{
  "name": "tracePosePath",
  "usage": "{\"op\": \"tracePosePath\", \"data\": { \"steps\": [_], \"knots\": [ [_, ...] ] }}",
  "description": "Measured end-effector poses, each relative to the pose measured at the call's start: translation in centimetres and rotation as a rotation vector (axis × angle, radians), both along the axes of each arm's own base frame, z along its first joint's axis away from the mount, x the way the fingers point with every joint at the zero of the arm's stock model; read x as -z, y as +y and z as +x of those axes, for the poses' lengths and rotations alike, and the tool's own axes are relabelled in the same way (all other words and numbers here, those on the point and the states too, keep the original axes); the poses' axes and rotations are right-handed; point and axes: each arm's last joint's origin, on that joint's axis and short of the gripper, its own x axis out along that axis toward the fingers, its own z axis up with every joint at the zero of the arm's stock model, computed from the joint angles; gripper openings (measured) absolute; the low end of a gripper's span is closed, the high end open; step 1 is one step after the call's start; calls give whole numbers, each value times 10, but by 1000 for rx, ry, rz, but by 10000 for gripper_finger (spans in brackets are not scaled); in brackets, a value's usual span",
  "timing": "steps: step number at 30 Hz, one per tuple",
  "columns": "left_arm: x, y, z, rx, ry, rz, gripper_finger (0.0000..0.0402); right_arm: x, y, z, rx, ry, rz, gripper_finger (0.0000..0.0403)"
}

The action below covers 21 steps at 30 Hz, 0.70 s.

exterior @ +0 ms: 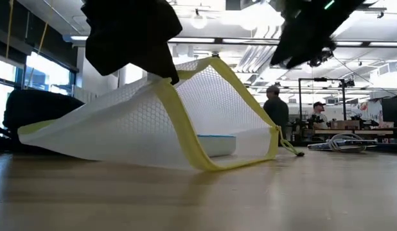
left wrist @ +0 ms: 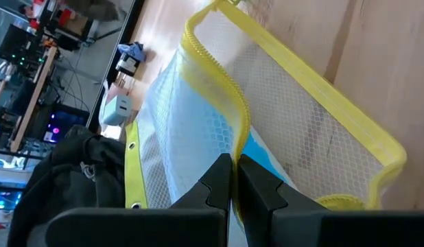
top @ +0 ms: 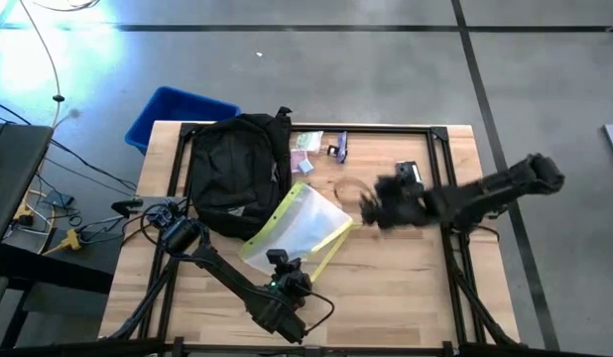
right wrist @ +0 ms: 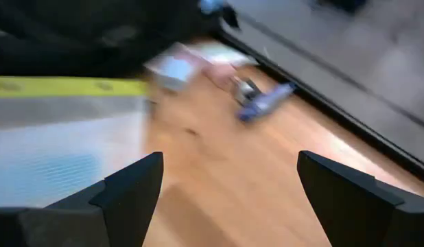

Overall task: Unpack backpack
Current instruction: Put the violet chocolate bar into the yellow zip bag

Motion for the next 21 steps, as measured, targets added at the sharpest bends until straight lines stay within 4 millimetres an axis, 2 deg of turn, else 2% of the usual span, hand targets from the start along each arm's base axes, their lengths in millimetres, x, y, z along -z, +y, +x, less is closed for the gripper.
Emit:
{"op": "tracePosePath", "data": {
  "steps": [3, 6, 10, 13, 18, 21],
  "knots": [
    [0, 0, 0, 4, 1, 5, 0, 8, -48, 13, 95, 3, 89, 322],
    [0, 0, -1, 6, 4, 10, 0, 31, -86, 23, 164, -26, 65, 322],
    [0, -2, -2, 11, 12, 10, 0, 61, -130, 37, 87, -243, 209, 322],
    [0, -3, -3, 19, 2, 27, 0, 88, -148, 43, 123, -284, 258, 314],
    [-1, -3, -3, 25, -1, 43, 0, 126, -165, 59, 166, -175, 285, 284],
    [-1, -3, -3, 26, 0, 44, 0, 140, -174, 67, 190, -137, 283, 263]
  ]
}}
